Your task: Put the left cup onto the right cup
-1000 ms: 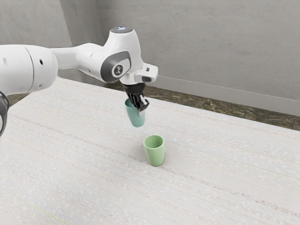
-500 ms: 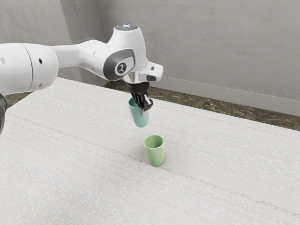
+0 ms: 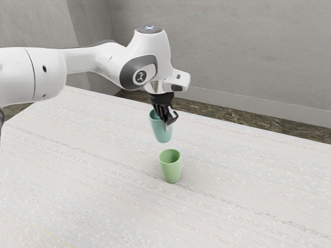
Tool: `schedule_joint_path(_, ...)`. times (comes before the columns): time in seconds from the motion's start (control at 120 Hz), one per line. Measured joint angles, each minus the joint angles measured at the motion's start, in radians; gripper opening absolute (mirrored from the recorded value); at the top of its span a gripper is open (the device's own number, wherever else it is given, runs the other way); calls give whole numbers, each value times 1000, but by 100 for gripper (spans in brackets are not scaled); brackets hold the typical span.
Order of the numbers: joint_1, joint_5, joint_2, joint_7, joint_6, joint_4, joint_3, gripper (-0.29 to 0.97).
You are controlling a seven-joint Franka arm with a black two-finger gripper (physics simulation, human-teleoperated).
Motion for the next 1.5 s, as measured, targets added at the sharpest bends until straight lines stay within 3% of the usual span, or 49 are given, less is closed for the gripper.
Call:
schedule_joint_path(0.425, -1, 0, -48, -85, -2, -75, -20, -10)
schedule_joint_path(1.5, 0, 17, -40, -247, -5, -83, -87, -10)
